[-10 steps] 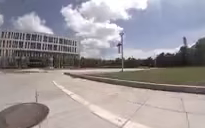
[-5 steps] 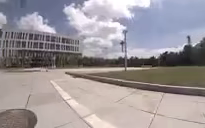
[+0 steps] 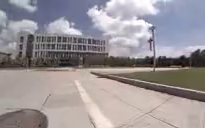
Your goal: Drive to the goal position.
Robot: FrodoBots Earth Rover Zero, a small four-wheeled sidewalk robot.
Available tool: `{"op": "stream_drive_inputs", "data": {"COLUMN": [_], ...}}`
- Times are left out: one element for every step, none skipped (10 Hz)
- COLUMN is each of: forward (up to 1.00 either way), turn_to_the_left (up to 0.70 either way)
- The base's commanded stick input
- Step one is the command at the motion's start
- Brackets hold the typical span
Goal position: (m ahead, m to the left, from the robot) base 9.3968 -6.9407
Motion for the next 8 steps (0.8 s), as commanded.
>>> {"op": "stream_drive_inputs", "data": {"forward": [0.70,0.70,0.70,0.70,0.70,0.70,0.70,0.70], "turn_to_the_left": [0.00,0.00,0.00,0.00,0.03,0.07,0.00,0.00]}}
